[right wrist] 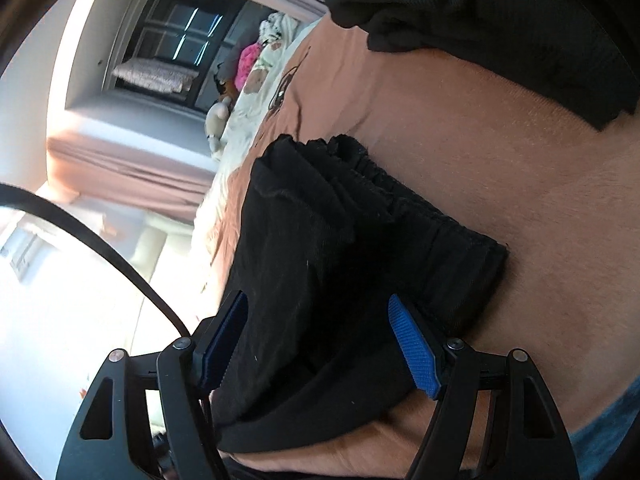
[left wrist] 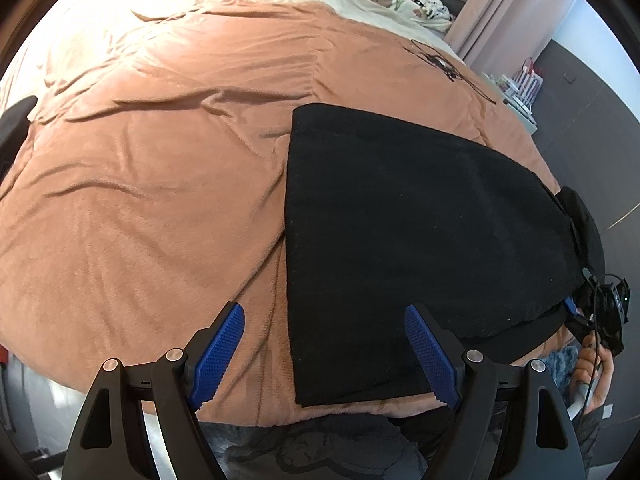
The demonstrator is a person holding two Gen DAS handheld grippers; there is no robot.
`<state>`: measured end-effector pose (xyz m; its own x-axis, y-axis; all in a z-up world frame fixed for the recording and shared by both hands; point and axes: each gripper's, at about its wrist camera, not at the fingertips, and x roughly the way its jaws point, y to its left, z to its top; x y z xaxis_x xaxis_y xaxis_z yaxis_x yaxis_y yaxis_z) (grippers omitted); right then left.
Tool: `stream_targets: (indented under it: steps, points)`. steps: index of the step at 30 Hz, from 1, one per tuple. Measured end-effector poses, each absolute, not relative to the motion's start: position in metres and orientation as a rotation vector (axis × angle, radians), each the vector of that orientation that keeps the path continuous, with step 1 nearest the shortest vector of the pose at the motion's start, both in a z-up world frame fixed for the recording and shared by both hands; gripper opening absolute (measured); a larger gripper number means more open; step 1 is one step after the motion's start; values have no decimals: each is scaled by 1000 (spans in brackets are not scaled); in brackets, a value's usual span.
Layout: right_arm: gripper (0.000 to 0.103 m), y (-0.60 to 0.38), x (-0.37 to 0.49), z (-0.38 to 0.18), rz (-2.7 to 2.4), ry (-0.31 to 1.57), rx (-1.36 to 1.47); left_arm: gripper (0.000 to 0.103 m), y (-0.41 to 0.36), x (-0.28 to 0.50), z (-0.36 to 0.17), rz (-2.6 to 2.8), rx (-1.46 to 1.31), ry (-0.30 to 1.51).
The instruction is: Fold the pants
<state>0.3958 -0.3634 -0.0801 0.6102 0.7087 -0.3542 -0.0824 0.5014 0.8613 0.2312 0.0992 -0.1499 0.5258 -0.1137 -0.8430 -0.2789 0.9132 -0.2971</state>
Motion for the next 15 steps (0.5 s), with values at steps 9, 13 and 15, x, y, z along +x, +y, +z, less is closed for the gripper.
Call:
stream_targets:
  steps: [9,13,15]
  points:
    - [55,-342,391,-64,610,674,978,84,96,230,-149,111,-419,1024]
    - [55,-345,380,-61,690,608,974,84,96,231,-152,109,-425,1035]
    - [55,-347,382,-73,652,644,983,84,96,231,-151,109,-434,1031]
